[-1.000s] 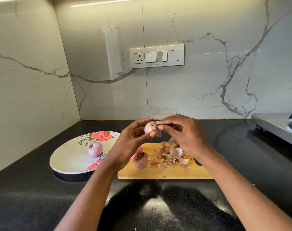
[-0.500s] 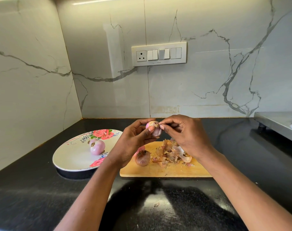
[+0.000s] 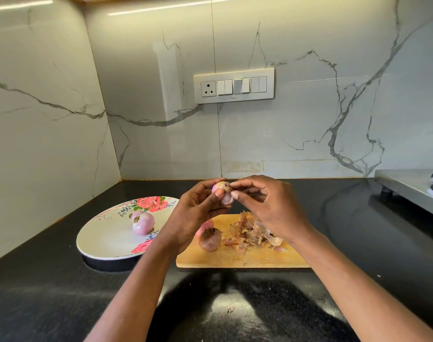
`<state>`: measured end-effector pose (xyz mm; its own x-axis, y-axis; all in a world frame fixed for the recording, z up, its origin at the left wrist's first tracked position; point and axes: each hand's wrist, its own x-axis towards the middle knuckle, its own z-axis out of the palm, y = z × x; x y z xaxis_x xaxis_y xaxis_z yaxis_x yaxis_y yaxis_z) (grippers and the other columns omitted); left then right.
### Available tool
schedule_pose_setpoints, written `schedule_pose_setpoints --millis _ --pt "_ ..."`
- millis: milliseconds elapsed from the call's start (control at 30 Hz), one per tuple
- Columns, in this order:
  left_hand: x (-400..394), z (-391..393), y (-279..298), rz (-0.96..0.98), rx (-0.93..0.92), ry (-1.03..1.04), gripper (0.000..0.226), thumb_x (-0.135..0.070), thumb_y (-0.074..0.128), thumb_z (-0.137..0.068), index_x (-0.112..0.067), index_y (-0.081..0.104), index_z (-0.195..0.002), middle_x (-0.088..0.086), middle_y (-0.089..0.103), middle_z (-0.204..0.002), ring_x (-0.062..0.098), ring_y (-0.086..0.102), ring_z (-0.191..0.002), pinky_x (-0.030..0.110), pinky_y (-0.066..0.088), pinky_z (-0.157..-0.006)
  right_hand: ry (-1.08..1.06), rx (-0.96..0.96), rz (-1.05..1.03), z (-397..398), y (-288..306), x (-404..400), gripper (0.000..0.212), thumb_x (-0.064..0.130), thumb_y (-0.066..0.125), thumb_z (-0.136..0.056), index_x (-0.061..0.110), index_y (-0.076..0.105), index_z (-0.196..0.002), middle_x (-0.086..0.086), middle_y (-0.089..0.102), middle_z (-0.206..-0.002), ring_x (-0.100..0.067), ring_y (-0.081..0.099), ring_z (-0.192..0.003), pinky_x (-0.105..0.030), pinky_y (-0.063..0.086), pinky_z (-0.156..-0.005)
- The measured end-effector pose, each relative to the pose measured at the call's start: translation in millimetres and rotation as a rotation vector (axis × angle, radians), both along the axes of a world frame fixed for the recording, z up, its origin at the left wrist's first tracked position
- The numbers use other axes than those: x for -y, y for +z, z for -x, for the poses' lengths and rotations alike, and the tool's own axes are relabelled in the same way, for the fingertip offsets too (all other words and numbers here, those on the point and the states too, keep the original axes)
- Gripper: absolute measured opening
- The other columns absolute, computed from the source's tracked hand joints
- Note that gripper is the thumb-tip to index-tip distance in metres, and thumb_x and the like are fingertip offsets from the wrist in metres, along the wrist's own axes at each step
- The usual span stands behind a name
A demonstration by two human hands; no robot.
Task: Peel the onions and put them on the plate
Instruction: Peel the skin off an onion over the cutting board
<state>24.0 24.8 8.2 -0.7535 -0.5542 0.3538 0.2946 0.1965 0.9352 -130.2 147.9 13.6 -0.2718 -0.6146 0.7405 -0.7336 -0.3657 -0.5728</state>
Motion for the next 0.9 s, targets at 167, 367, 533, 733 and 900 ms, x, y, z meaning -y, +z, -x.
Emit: schedule_pose_setpoints --millis 167,367,533,733,900 --pt "-1.6 -0.7 1.1 0.022 -0.002 -0.015 0.042 -0.022 0.061 -0.094 -0.014 0.059 -0.135 0.007 0.071 -0.124 0.026 0.068 -0.117 0.039 0.055 -0.101 0.021 0.052 0.062 -0.6 -1.0 2.2 0.020 0.026 0.078 -0.078 0.020 0.078 -0.097 0.007 0.077 -0.093 -0.011 0.074 -0.088 -0.037 0.062 -0.081" --pt "-3.7 -0.7 2.5 0.018 -0.023 -0.021 0.043 -0.020 0.062 -0.092 -0.013 0.059 -0.134 0.006 0.072 -0.123 0.025 0.069 -0.115 0.033 0.057 -0.096 -0.066 -0.017 0.048 -0.5 -3.6 6.6 0.009 0.020 0.077 -0.087 0.018 0.076 -0.096 0.008 0.074 -0.090 -0.009 0.070 -0.082 -0.028 0.059 -0.074" --pt "-5.0 -0.3 3.0 -0.036 -0.060 -0.036 0.040 -0.016 0.060 -0.094 -0.011 0.059 -0.133 0.007 0.072 -0.122 0.024 0.070 -0.113 0.030 0.058 -0.092 -0.145 -0.105 0.051 -2.9 -4.7 12.5 0.005 0.017 0.067 -0.098 0.012 0.069 -0.099 0.007 0.067 -0.087 -0.007 0.059 -0.076 -0.017 0.043 -0.065" --pt "-3.9 0.4 2.6 -0.022 -0.055 -0.006 0.043 -0.022 0.062 -0.091 -0.013 0.061 -0.133 0.005 0.072 -0.123 0.023 0.069 -0.113 0.034 0.057 -0.096 -0.136 0.008 0.024 -2.9 -6.0 10.8 0.005 0.015 0.061 -0.101 0.013 0.066 -0.102 0.005 0.067 -0.084 -0.012 0.065 -0.077 -0.031 0.055 -0.070" --pt "-2.0 0.2 2.5 0.034 -0.047 0.062 0.044 -0.027 0.065 -0.090 -0.017 0.061 -0.133 0.003 0.072 -0.124 0.022 0.068 -0.116 0.040 0.053 -0.102 -0.054 0.042 0.020 -5.7 -2.3 5.5 0.018 0.022 0.073 -0.093 0.018 0.074 -0.110 0.011 0.076 -0.098 -0.003 0.072 -0.089 -0.024 0.059 -0.080"
